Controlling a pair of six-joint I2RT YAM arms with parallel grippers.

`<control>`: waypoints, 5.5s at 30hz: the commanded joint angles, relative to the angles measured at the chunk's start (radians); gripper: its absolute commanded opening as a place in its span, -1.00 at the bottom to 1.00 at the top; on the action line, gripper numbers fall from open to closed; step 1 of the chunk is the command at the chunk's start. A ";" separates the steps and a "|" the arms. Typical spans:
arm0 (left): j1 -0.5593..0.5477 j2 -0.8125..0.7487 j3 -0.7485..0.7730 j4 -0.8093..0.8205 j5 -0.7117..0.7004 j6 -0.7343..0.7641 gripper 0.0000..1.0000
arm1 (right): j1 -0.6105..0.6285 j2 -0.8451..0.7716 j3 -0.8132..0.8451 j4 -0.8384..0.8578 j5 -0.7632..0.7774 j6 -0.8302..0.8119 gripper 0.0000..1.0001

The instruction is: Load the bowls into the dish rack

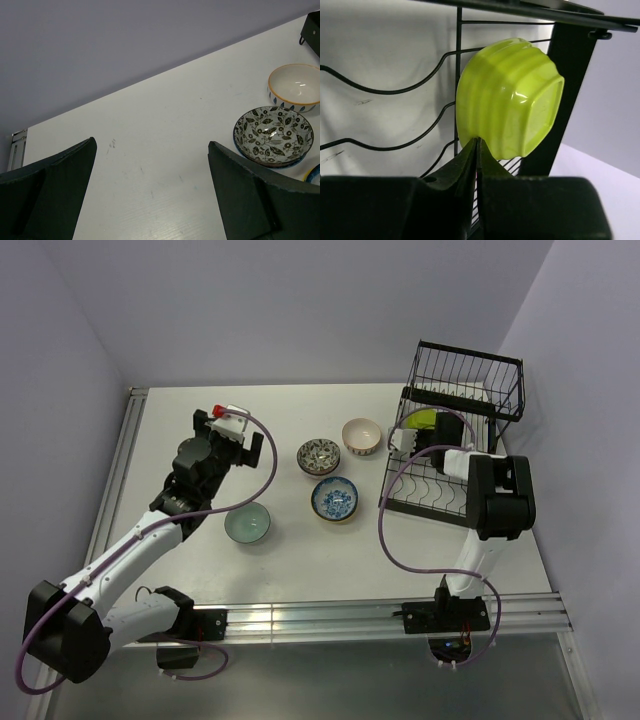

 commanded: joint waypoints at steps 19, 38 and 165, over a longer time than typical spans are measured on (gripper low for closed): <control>0.078 -0.002 0.163 -0.488 0.423 0.005 0.99 | 0.055 -0.659 -0.272 -0.276 -0.132 0.149 0.19; 0.273 0.254 0.232 -0.951 0.530 0.332 0.99 | 0.351 -0.861 -0.016 -0.763 0.019 0.936 0.94; 0.184 0.269 0.268 -0.157 1.009 -0.751 -0.28 | 0.521 -0.395 0.244 -0.186 -0.752 2.373 -1.00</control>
